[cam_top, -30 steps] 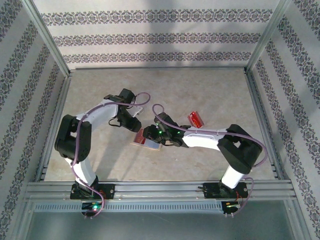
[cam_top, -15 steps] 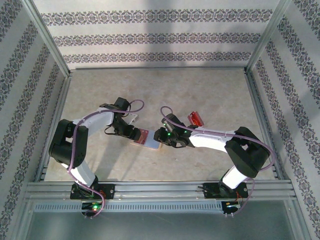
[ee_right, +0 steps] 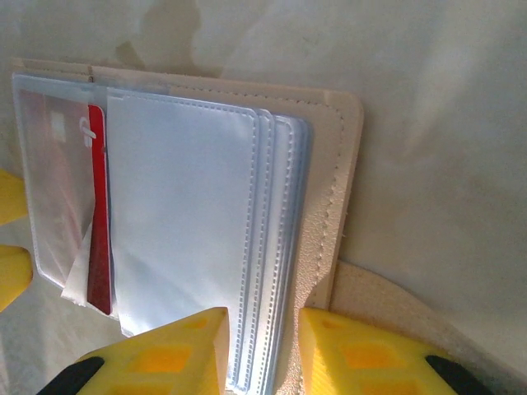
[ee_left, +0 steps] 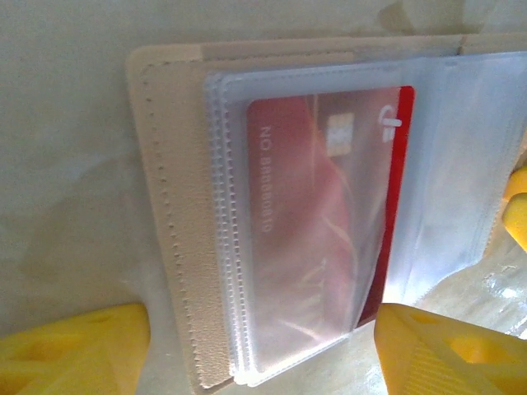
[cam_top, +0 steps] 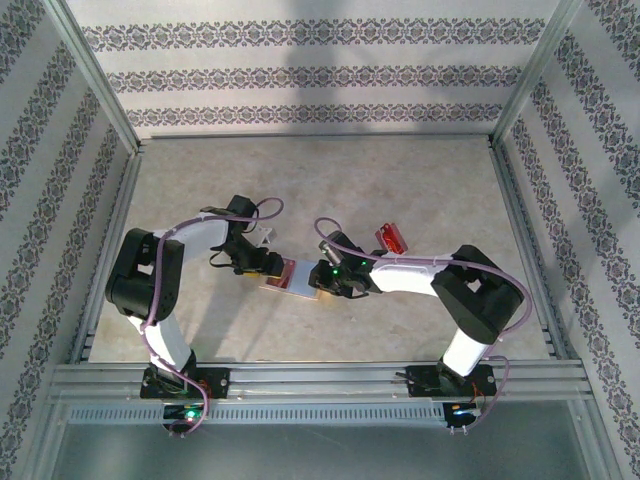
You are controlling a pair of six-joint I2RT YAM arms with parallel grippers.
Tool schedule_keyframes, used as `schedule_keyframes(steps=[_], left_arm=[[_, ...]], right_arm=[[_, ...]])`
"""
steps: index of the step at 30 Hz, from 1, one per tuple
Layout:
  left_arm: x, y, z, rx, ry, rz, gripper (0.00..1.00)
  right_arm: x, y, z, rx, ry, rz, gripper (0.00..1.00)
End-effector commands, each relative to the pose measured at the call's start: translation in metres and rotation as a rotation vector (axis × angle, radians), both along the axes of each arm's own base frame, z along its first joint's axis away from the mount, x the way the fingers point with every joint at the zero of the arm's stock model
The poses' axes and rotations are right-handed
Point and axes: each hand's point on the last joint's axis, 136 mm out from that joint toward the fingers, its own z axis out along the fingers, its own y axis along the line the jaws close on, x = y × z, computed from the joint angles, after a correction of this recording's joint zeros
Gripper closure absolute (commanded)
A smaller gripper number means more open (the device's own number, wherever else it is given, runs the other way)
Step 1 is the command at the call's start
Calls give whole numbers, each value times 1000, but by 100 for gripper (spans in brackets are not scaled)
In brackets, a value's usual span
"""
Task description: Put the credit cards into the card holder
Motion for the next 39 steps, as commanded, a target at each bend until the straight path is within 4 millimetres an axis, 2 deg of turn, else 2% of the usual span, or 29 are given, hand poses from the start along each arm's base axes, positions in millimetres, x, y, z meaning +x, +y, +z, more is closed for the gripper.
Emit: schedule_keyframes(steps=[1,4,6,14,22,29,34,39], left_arm=[[-2,-11,-7,-54,40,2,26],[-5,-18,-11,-95,79,14,27],[-5,-24,-5,-131,98,24,29],[1,-38,42,-248,24,22,37],[2,-53,72,-371,-5,21,41],[1,-72,56,-429,57,-1,43],[-1,-90,59,-494,100,-11,44],[-3,-88,27,-423,150,-1,46]], right_arm=[[0,-2,-10,-29,14,15,71],[0,1,-12,-29,17,25,72],[1,5,-11,-17,15,31,73],[3,9,-6,-3,4,36,74],[4,5,-1,1,-16,27,78],[3,2,-4,21,-20,8,88],[0,-1,-6,29,-15,3,92],[-1,-5,2,32,-36,-5,92]])
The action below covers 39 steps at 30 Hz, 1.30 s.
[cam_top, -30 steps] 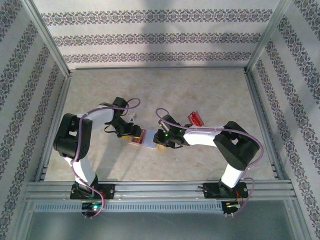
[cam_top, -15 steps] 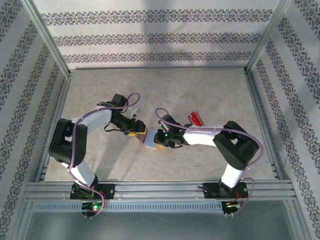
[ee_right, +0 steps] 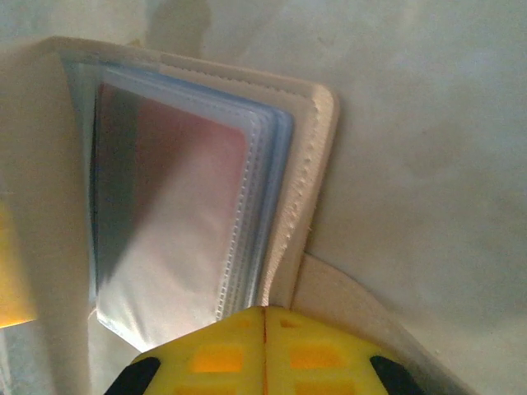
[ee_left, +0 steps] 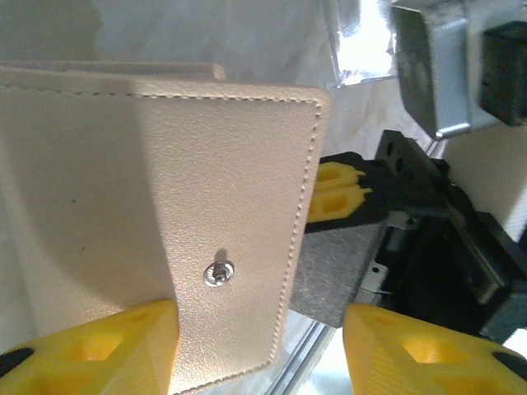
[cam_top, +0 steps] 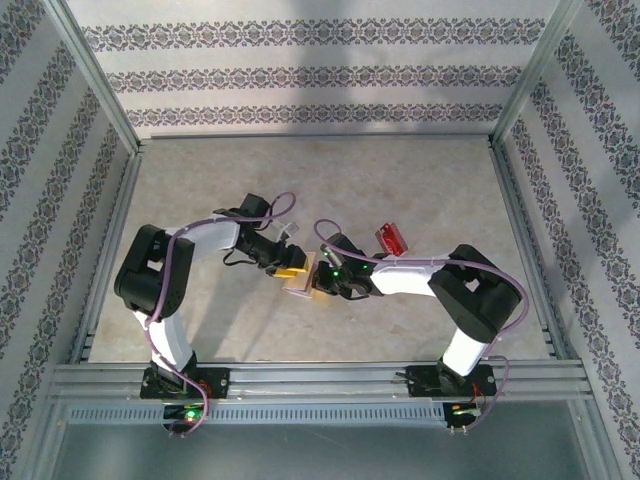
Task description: Put the credit cards into the card holder
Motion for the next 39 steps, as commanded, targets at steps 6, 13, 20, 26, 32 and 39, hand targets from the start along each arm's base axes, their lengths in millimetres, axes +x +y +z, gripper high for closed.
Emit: schedule_keyframes(steps=[6,13,20,26,32,39], left_arm=[[4,0,-28,56,39,-6,47],[1,2,-32,61,46,5,47],[-1,1,-31,54,50,9,47],[-2,0,-29,44,48,10,48],[1,-2,-18,29,31,9,49],[2,-2,5,6,-23,14,47]], right_arm=[[-6,-18,26,-7,-41,-29,92],[2,-17,47,37,-90,-49,97],[21,-2,44,62,-74,-38,96],[32,9,31,80,-43,-30,97],[30,8,8,51,7,-21,98],[22,-5,-10,-3,42,-23,100]])
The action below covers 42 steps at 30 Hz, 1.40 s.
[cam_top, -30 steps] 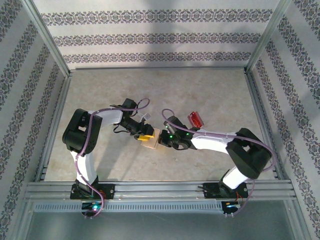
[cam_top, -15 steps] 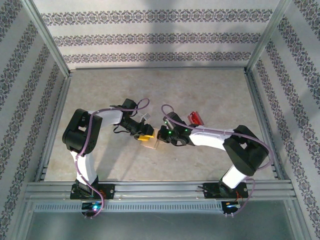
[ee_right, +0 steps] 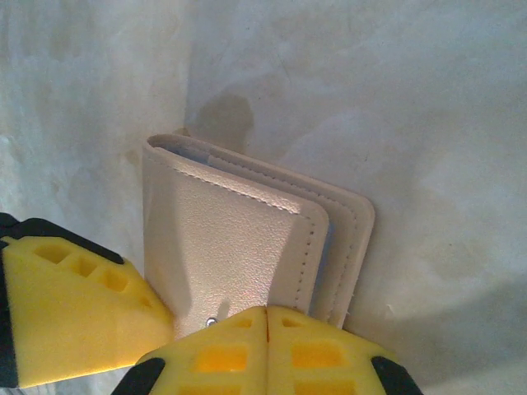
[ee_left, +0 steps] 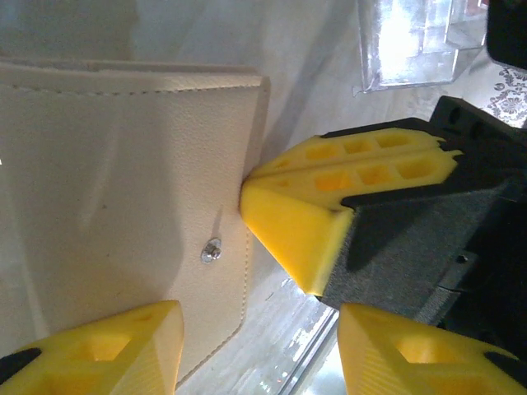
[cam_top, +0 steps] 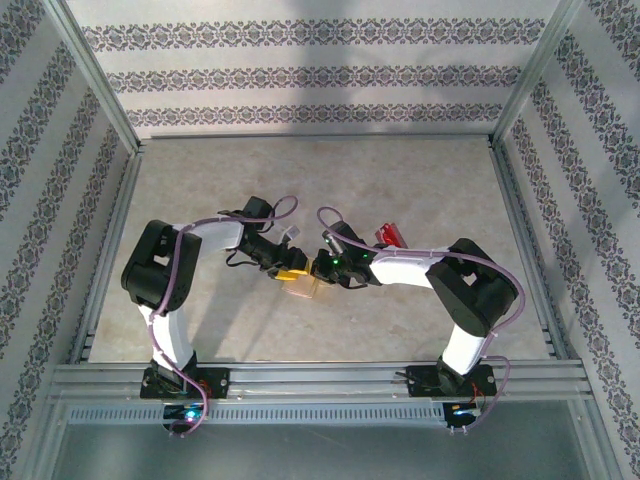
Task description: Put the credit cards into the card holder
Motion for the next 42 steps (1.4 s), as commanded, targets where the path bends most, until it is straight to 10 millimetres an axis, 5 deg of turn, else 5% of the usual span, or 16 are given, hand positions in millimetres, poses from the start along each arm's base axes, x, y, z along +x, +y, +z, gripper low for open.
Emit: schedule_keyframes(steps=[1,5,13,26,42], left_arm=[[0,0,19,-2,-67,-6,46],[3,13,27,84,-155,-29,35],[17,59,-6,305,-190,16,32],[13,33,-25,153,-38,5,47],[10,26,-39,160,-26,-17,62]], right_arm=[[-7,-11,-22,-53,46,12,100],[-9,-14,-26,-62,47,20,100],[-12,-16,-25,-49,46,29,100],[-10,-9,-22,-18,34,39,100],[-11,-7,-20,-12,22,41,100]])
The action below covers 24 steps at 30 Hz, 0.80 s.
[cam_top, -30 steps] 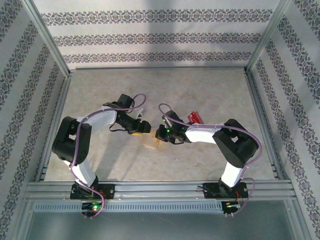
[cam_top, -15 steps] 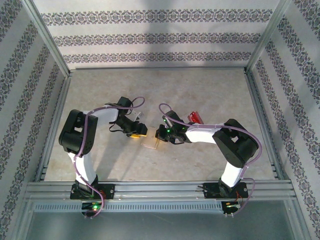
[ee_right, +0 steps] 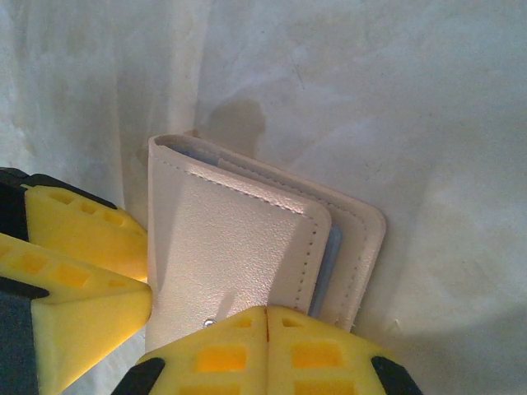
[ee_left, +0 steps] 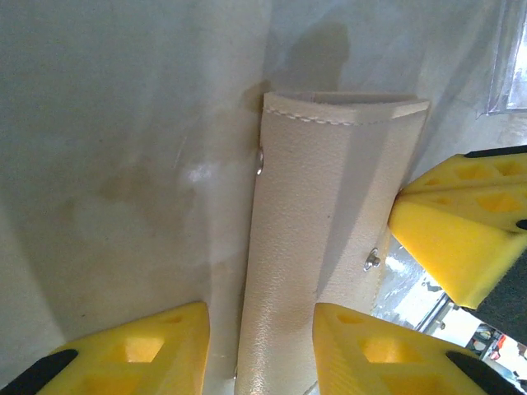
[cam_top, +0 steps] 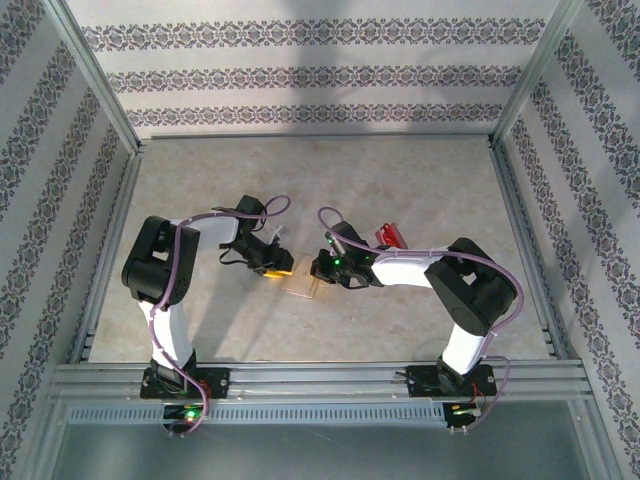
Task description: Put the credit cards into the card holder
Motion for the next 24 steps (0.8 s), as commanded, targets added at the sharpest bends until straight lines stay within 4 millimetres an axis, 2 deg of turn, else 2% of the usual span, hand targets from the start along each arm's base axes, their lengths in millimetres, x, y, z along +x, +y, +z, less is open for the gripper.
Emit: schedule_keyframes(steps=[1,6,9,13,15,18,22,24], left_arm=[[-3,-13,-6,-25,13,-30,62],[-5,-25,-2,-87,40,-30,63],[-7,-29,-2,-93,41,-50,73],[-8,-30,-5,-85,48,-55,75],[-9,-30,-7,-75,51,-64,80],[-9,-26,-7,-37,38,-71,85],[-11,-20,-12,4,19,-84,89],[-11,-17,-11,31,4,-96,89]], right_arm=[[-13,-9,-20,-51,47,15,100],[-14,-10,-25,-56,51,16,100],[-15,-13,-30,-61,61,11,100],[-15,-13,-29,-60,53,10,100],[-16,-13,-27,-58,54,14,100],[-16,-15,-14,-44,36,7,99],[-16,-26,11,-51,-7,9,92],[-17,-35,24,-56,-25,6,84]])
